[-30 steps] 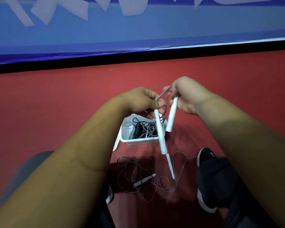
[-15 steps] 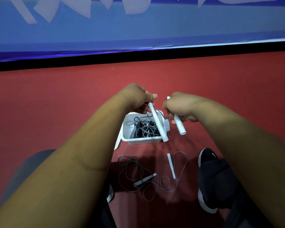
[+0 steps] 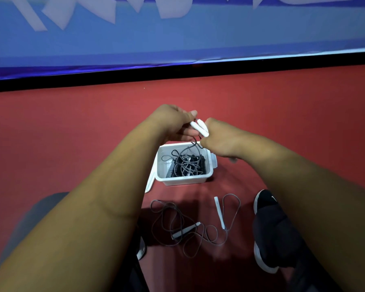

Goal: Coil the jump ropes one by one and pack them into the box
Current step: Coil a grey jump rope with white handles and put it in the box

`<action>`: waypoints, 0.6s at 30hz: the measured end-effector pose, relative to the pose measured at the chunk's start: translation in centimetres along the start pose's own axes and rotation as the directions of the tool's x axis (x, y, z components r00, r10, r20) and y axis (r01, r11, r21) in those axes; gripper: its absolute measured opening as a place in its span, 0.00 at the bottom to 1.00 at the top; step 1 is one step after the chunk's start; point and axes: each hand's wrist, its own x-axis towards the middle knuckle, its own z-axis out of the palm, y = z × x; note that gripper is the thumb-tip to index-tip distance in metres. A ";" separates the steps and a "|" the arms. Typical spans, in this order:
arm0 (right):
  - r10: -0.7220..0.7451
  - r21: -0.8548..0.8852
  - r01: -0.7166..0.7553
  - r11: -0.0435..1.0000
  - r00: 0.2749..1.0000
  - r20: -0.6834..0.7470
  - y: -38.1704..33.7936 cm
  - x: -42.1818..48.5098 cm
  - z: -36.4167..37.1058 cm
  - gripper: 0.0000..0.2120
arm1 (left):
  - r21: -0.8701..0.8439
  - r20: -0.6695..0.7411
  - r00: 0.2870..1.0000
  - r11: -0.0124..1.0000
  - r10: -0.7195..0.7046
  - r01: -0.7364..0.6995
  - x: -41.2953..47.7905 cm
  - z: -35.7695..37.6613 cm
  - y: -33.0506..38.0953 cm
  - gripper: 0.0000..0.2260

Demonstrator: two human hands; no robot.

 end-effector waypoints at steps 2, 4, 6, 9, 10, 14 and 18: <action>-0.007 -0.022 0.007 1.000 1.000 -0.009 0.1 -0.1 -0.1 0.08 | 0.194 -0.024 0.997 0.979 0.067 -0.061 0.5 -0.6 0.0 0.10; -0.011 -0.023 0.010 1.000 1.000 -0.014 0.2 -0.1 -0.2 0.08 | 0.419 0.037 0.991 0.899 0.126 -0.130 0.7 -1.0 -0.1 0.21; -0.008 -0.009 0.008 1.000 1.000 -0.006 0.0 -0.1 -0.5 0.08 | 0.529 0.118 0.980 0.825 0.158 -0.197 0.6 -1.1 -0.3 0.16; 0.012 0.011 -0.012 1.000 1.000 -0.007 -0.1 0.1 -0.9 0.06 | 0.630 0.047 0.969 0.745 0.244 -0.218 0.7 -0.9 -0.4 0.05; 0.023 0.010 -0.023 1.000 0.999 -0.023 0.0 0.2 -1.0 0.06 | 0.626 0.013 0.958 0.745 0.287 -0.231 0.9 -0.7 -0.3 0.07; 0.080 0.118 -0.064 0.991 0.987 -0.142 0.4 0.9 -1.4 0.09 | 0.469 -0.062 0.904 0.812 0.423 -0.348 0.9 -0.1 0.2 0.08; 0.135 0.368 0.020 0.930 0.911 -0.389 0.4 1.8 -1.5 0.10 | 0.549 -0.069 0.887 0.760 0.457 -0.349 1.2 -0.5 0.5 0.10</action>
